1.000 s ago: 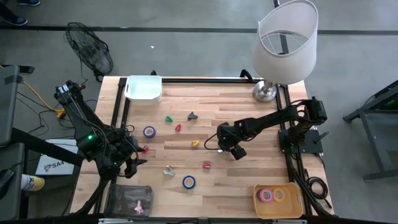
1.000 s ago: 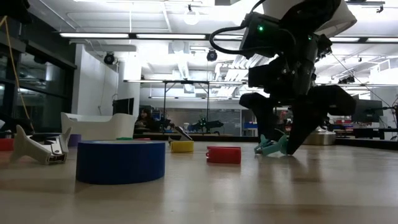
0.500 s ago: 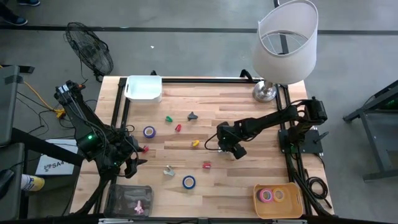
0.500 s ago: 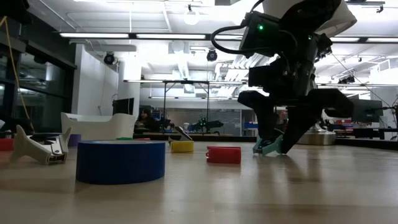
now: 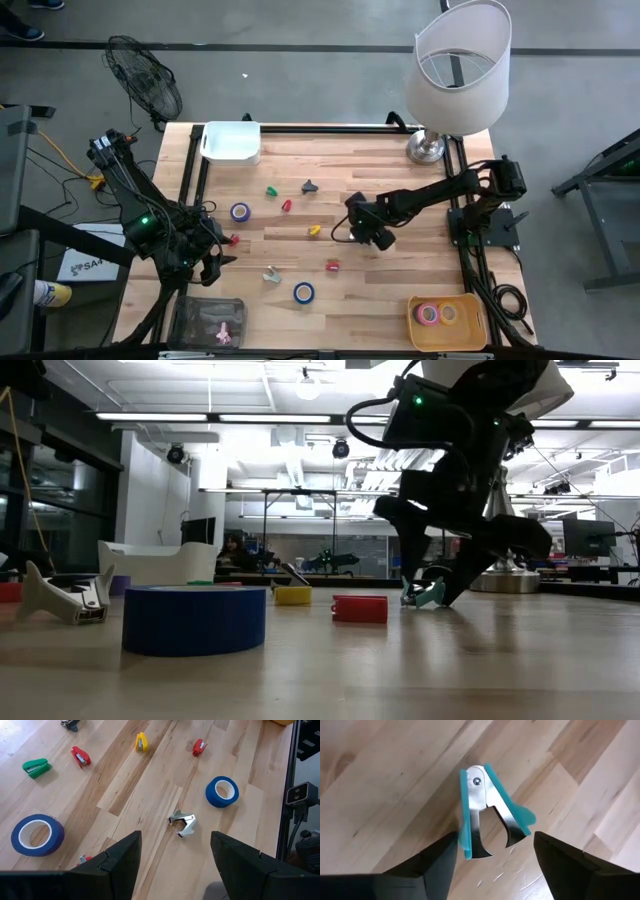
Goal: Pick and place Stapler, Stapler remover, tape
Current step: Put the blue staple remover into the black bin
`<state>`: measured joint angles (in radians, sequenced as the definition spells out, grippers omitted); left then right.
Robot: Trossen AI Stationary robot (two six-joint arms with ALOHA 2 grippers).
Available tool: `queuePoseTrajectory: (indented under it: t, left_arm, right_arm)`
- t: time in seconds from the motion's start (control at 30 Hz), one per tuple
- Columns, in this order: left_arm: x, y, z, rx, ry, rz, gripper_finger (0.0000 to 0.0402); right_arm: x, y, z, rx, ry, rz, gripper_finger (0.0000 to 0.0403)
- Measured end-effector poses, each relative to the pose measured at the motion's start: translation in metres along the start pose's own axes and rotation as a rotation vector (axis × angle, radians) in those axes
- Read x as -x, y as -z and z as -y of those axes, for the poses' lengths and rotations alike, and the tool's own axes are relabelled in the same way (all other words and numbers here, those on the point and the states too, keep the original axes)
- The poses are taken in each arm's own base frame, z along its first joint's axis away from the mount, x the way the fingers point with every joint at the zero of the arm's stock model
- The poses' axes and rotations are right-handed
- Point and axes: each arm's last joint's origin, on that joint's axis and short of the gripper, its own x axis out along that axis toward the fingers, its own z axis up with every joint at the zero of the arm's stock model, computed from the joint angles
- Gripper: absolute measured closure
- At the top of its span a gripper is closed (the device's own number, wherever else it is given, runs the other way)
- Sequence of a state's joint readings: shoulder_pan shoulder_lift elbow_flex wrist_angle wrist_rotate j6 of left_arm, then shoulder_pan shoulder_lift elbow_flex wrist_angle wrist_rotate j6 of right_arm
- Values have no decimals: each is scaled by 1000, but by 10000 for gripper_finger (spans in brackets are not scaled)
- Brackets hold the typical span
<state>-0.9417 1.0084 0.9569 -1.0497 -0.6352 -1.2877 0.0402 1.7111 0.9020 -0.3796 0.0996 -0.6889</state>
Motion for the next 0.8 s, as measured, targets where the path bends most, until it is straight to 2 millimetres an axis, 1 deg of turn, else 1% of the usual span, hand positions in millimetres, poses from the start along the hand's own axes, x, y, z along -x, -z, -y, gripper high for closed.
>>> queuePoseTrajectory:
  t: [0.17,0.33,0.67,0.8]
  left_arm:
    - [0,0,0,0,0,0,167]
    - [0,0,0,1,0,0,167]
    - [0,0,0,1,0,0,167]
    - [0,0,0,1,0,0,167]
  right_arm:
    - [0,-1,0,93,-18,19,148]
    - [0,-2,-1,138,-48,52,148]
    - [0,-4,0,139,-43,89,152]
    - [0,-5,1,140,-39,93,163]
